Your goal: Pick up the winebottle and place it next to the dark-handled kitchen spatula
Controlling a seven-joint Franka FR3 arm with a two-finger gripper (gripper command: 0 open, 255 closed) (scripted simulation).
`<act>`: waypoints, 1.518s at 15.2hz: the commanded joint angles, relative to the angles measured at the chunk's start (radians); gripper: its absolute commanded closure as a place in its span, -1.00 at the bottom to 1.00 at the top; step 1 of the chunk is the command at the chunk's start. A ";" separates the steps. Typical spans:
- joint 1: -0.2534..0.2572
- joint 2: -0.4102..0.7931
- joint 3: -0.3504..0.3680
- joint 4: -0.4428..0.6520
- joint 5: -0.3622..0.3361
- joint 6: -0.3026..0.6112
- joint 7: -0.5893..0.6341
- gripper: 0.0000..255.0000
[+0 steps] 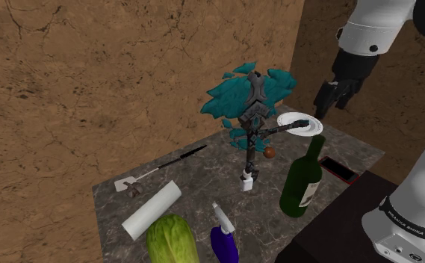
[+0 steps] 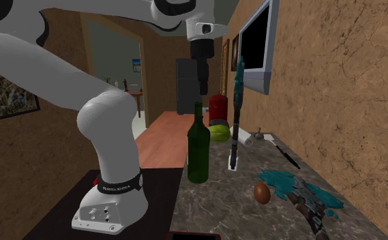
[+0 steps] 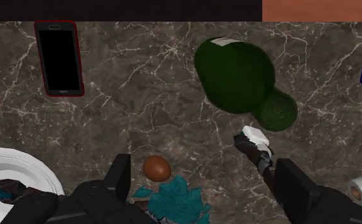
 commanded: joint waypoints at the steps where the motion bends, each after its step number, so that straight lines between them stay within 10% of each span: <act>1: 0.029 -0.015 0.051 -0.034 0.047 0.023 0.049 -1.00; 20: 0.080 -0.003 0.154 -0.164 0.139 0.175 0.116 -1.00; 21: 0.080 -0.003 0.154 -0.164 0.139 0.175 0.116 1.00; 23: 0.080 -0.003 0.154 -0.164 0.139 0.175 0.116 1.00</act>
